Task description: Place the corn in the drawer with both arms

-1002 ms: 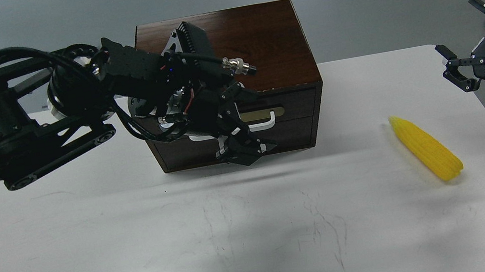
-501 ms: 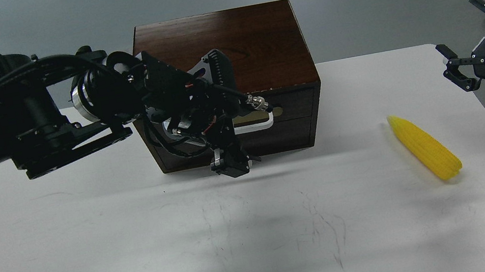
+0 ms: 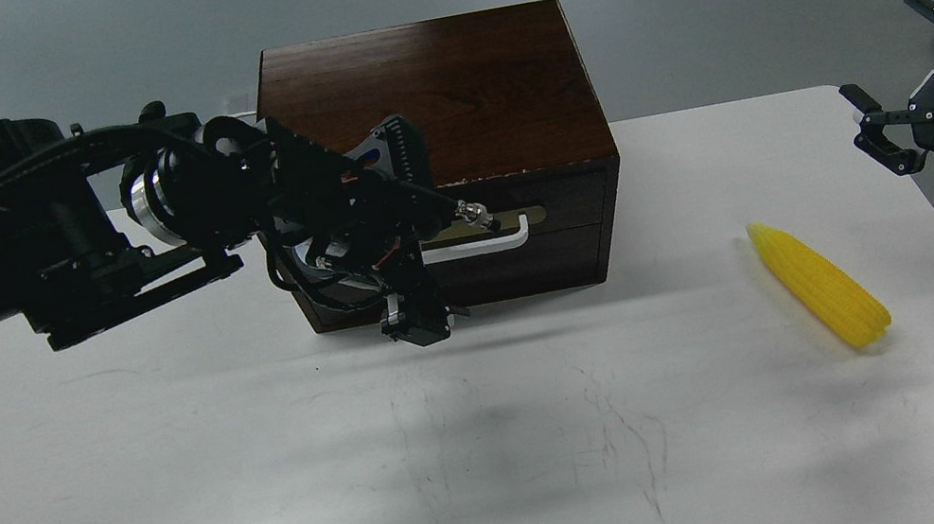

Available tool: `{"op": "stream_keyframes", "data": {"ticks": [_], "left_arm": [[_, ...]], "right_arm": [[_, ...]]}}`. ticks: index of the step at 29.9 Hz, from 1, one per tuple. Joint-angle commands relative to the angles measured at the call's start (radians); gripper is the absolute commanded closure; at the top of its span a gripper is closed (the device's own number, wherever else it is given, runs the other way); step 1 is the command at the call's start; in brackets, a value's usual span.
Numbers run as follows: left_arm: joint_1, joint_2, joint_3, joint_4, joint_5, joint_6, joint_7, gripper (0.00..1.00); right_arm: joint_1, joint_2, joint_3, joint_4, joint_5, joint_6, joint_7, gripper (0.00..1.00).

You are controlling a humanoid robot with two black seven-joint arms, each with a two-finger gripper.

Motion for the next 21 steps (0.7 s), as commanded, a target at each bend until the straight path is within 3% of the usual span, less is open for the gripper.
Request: {"op": "stream_keyframes", "data": {"ticks": [1, 21], "left_arm": [[0.01, 0.0, 0.0, 0.0, 0.0, 0.0, 0.0, 0.02], [0.023, -0.024, 0.022, 0.032, 0.0, 0.0, 0.0, 0.02]], "right_arm": [[0.0, 0.0, 0.0, 0.0, 0.0, 0.0, 0.0, 0.0], [0.0, 0.0, 0.0, -0.001, 0.0, 0.0, 0.0, 0.0]]}}
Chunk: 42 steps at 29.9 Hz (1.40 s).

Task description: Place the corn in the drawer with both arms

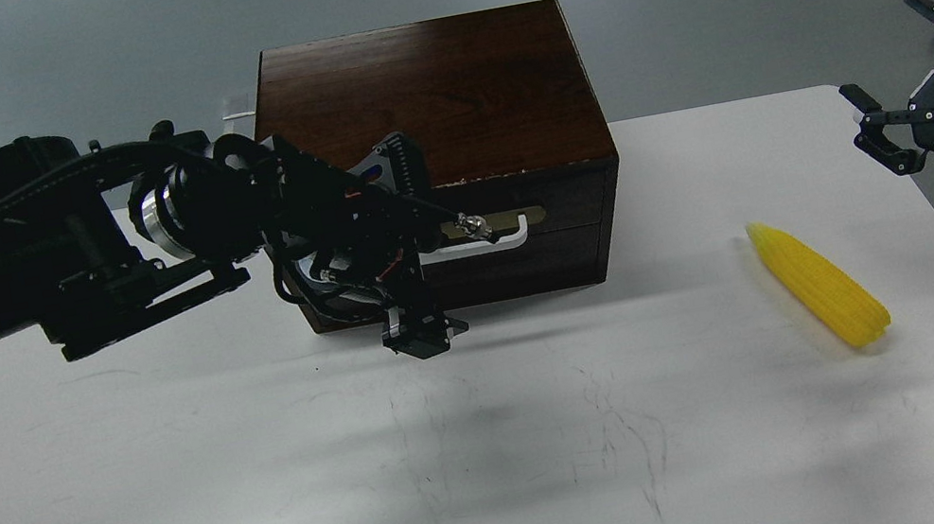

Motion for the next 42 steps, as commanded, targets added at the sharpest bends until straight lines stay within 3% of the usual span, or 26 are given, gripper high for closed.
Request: {"op": "stream_keyframes", "data": {"ticks": [1, 19, 42], "left_arm": [[-0.001, -0.002, 0.006, 0.0, 0.0, 0.0, 0.0, 0.02], [0.008, -0.003, 0.032, -0.01, 0.0, 0.0, 0.0, 0.02], [-0.005, 0.006, 0.036, -0.193, 0.0, 0.0, 0.0, 0.02]], "right_arm": [[0.0, 0.0, 0.001, -0.001, 0.0, 0.0, 0.0, 0.0], [-0.002, -0.011, 0.001, 0.001, 0.0, 0.0, 0.0, 0.0], [-0.006, -0.014, 0.0, 0.001, 0.0, 0.0, 0.0, 0.0]]}}
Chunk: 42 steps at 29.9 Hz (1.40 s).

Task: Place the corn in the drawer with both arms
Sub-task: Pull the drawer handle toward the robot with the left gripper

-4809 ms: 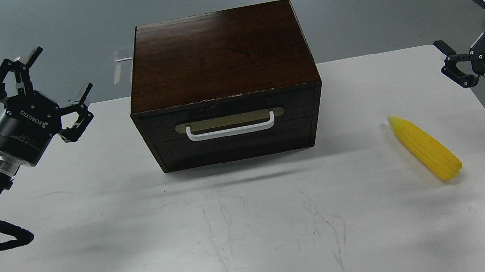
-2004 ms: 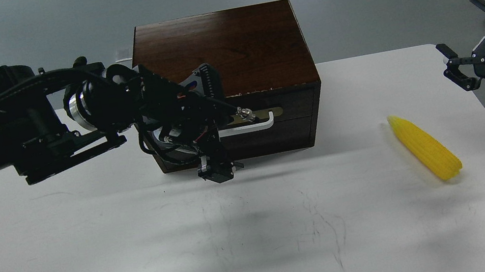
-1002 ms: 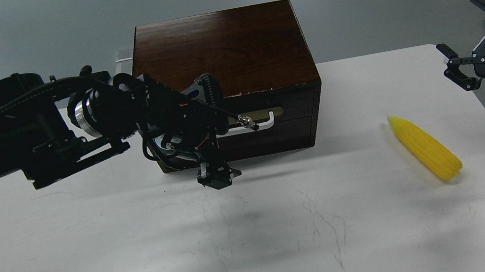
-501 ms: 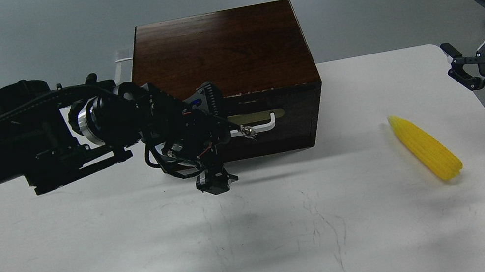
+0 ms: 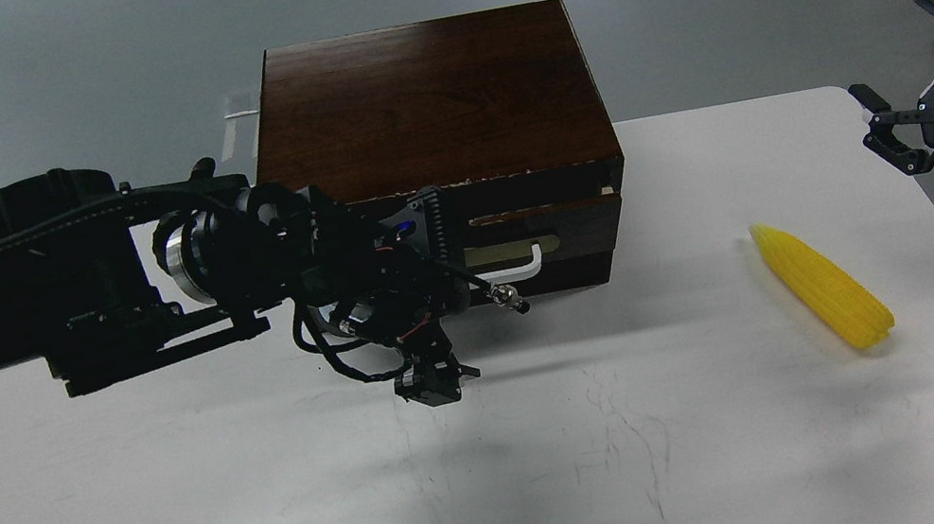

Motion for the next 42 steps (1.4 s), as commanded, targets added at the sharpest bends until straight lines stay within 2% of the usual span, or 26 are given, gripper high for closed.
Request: {"op": "stream_keyframes", "data": {"ticks": [1, 18, 42], "left_arm": [[-0.001, 0.005, -0.002, -0.017, -0.001, 0.0, 0.0, 0.02], [0.003, 0.05, -0.003, -0.13, -0.001, 0.0, 0.0, 0.02], [0.005, 0.066, -0.003, -0.14, -0.001, 0.0, 0.0, 0.02]], "right_arm": [[0.0, 0.0, -0.002, 0.0, 0.0, 0.0, 0.0, 0.0], [-0.001, 0.0, -0.001, -0.002, 0.0, 0.0, 0.0, 0.0], [-0.001, 0.0, -0.008, 0.0, 0.0, 0.0, 0.0, 0.0]]}}
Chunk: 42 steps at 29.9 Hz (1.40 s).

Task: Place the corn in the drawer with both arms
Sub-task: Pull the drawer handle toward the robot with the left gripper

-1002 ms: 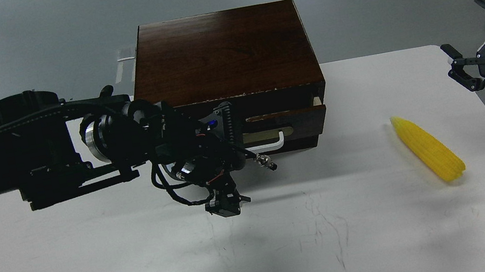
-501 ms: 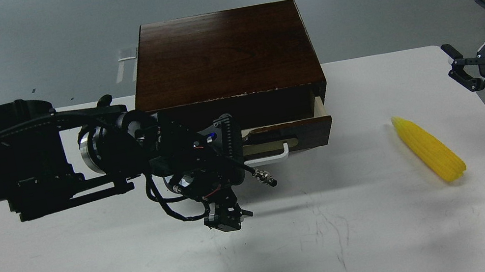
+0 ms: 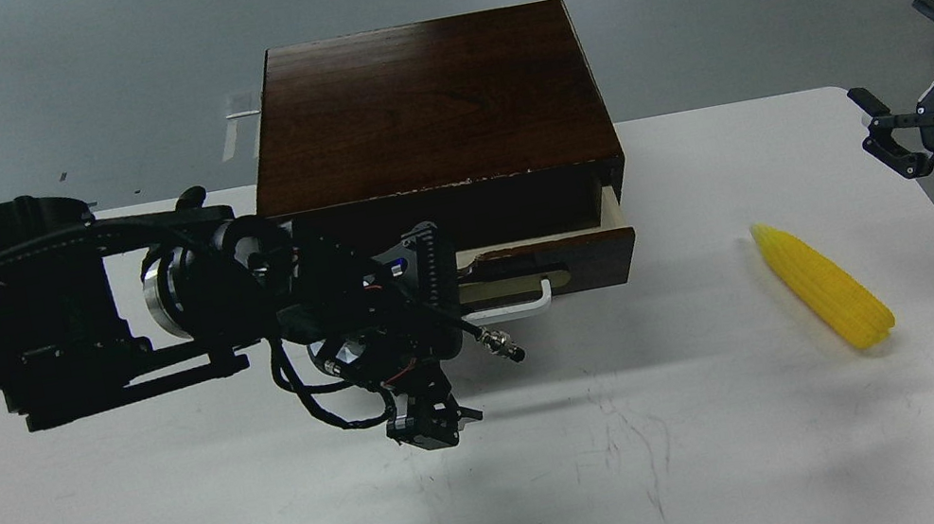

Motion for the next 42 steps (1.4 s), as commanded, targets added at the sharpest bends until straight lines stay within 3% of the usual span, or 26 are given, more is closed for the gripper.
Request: {"op": "stream_keyframes", "data": {"ticks": [1, 14, 31, 42], "left_arm": [[-0.003, -0.003, -0.001, 0.003, 0.001, -0.001, 0.0, 0.02], [-0.039, -0.005, 0.009, 0.012, 0.001, -0.001, 0.0, 0.02], [-0.213, -0.051, 0.253, 0.019, 0.001, -0.001, 0.0, 0.02], [-0.301, -0.13, 0.322, 0.013, 0.001, -0.001, 0.0, 0.02]], "right_arm": [[-0.001, -0.001, -0.001, 0.0, 0.0, 0.0, 0.0, 0.0], [-0.007, -0.005, -0.001, 0.003, 0.0, 0.0, 0.0, 0.0], [-0.011, -0.005, -0.001, 0.008, 0.0, 0.0, 0.0, 0.0], [-0.014, -0.005, 0.002, 0.008, 0.002, 0.0, 0.0, 0.0]]}}
